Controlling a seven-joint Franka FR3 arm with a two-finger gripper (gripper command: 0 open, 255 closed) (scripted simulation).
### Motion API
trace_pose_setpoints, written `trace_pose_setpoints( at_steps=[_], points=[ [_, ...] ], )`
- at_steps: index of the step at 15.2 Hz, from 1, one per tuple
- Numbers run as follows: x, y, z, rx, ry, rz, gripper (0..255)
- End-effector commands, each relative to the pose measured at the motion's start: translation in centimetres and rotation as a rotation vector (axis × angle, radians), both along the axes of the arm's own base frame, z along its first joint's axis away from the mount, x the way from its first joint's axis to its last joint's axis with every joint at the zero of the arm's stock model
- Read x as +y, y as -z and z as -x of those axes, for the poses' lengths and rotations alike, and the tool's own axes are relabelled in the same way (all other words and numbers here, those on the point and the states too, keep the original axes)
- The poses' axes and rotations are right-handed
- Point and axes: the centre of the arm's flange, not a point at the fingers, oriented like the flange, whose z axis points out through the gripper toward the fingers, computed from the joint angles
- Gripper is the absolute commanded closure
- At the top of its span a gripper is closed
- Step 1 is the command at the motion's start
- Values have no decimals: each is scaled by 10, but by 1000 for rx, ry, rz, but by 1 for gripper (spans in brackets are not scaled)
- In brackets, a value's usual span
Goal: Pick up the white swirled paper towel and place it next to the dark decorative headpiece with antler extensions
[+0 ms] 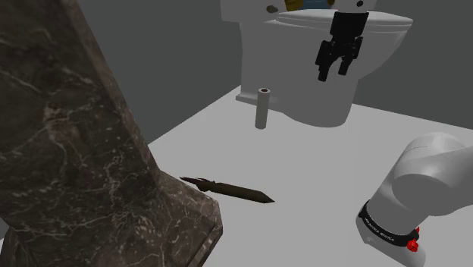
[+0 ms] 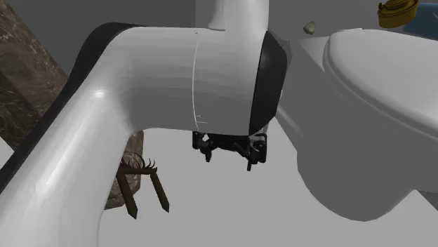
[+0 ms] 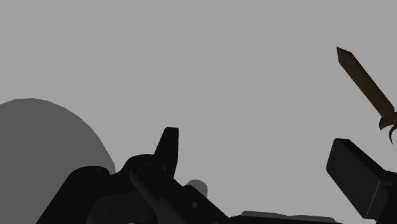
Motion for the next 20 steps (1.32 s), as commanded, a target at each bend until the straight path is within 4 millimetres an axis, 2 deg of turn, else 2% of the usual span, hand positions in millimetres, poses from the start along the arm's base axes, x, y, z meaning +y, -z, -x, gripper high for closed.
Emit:
trace_pose_setpoints(
  at_steps=[1,20],
  points=[
    [0,0,0,0,0,0,0],
    [-73,110,-209,-40,59,-34,0]
  ],
)
